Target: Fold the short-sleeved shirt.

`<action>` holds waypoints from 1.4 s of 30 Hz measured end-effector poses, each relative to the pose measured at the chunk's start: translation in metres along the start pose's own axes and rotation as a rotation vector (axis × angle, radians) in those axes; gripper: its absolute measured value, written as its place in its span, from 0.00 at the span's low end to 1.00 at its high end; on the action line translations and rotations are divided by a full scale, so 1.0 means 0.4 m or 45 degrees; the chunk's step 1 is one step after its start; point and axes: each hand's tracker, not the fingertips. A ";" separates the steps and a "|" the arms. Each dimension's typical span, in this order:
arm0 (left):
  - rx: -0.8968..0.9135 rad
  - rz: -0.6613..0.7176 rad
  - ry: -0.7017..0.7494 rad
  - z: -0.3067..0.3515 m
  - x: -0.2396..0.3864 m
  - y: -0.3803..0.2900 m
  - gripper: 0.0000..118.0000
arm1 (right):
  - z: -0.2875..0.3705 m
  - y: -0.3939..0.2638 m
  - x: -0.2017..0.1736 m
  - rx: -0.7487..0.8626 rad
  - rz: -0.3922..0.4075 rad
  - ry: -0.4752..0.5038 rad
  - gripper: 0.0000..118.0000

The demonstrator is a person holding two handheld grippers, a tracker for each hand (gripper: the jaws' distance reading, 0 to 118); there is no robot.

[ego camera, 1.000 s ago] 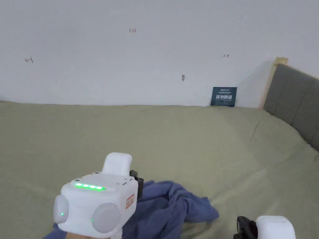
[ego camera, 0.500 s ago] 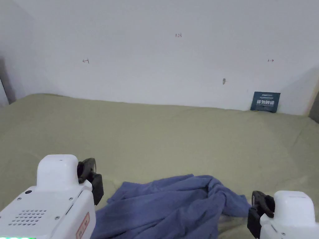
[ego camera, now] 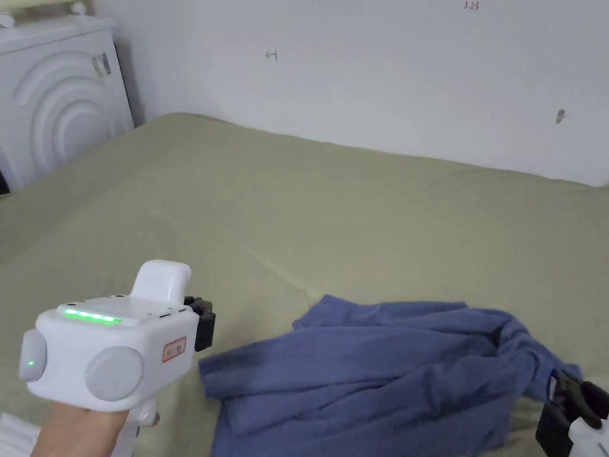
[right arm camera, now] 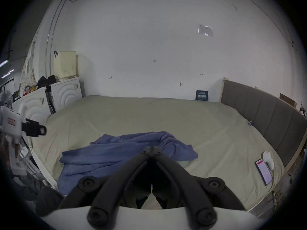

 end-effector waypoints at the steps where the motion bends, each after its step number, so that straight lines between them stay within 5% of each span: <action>1: -0.074 0.001 -0.009 -0.046 -0.011 -0.007 0.00 | -0.009 -0.005 -0.004 -0.018 0.005 0.003 0.01; 5: -0.246 0.054 -0.049 -0.203 -0.039 -0.042 0.00 | -0.039 -0.021 -0.006 -0.055 0.023 0.004 0.01; 6: -0.280 0.062 -0.055 -0.235 -0.041 -0.048 0.11 | -0.046 -0.023 -0.004 -0.065 0.026 0.000 0.01; 7: -0.276 0.056 -0.058 -0.252 -0.033 -0.053 0.41 | -0.053 -0.025 -0.002 -0.075 0.029 -0.004 0.01; 8: -0.293 0.050 -0.064 -0.272 -0.033 -0.055 0.90 | -0.059 -0.028 0.001 -0.082 0.030 -0.005 0.01; 9: -0.363 0.048 -0.063 -0.299 -0.033 -0.055 1.00 | -0.065 -0.031 0.006 -0.091 0.031 -0.007 0.01; 16: -0.525 -0.042 0.060 -0.413 -0.014 -0.099 0.87 | -0.092 -0.042 0.029 -0.136 0.001 -0.023 0.01; 18: -0.475 -0.064 0.071 -0.393 -0.001 -0.106 0.54 | -0.091 -0.042 0.030 -0.138 0.002 -0.029 0.01; 19: -0.488 -0.051 0.041 -0.391 -0.015 -0.098 0.54 | -0.091 -0.042 0.035 -0.139 0.005 -0.031 0.01; 20: -0.480 -0.043 0.042 -0.377 -0.015 -0.093 0.43 | -0.092 -0.042 0.040 -0.141 0.006 -0.035 0.01; 22: -0.402 -0.068 0.032 -0.355 -0.016 -0.093 0.00 | -0.092 -0.043 0.051 -0.143 -0.002 -0.046 0.01; 34: -0.429 -0.026 -0.055 -0.339 -0.003 -0.091 0.00 | -0.266 -0.042 0.256 -0.282 -0.052 -0.219 0.01; 38: -0.421 -0.010 -0.067 -0.326 0.006 -0.086 0.00 | -0.418 -0.030 0.347 -0.438 -0.081 -0.155 0.01; 39: -0.419 -0.006 -0.067 -0.330 0.009 -0.080 0.00 | -0.449 -0.026 0.361 -0.442 -0.096 -0.148 0.07; 40: -0.419 -0.003 -0.069 -0.329 0.010 -0.078 0.00 | -0.483 -0.021 0.376 -0.473 -0.120 -0.108 0.27; 41: -0.418 -0.003 -0.071 -0.326 0.012 -0.078 0.00 | -0.514 -0.017 0.389 -0.503 -0.147 -0.066 0.64; 42: -0.411 -0.009 -0.064 -0.322 0.015 -0.078 0.00 | -0.544 -0.020 0.398 -0.536 -0.166 -0.045 0.74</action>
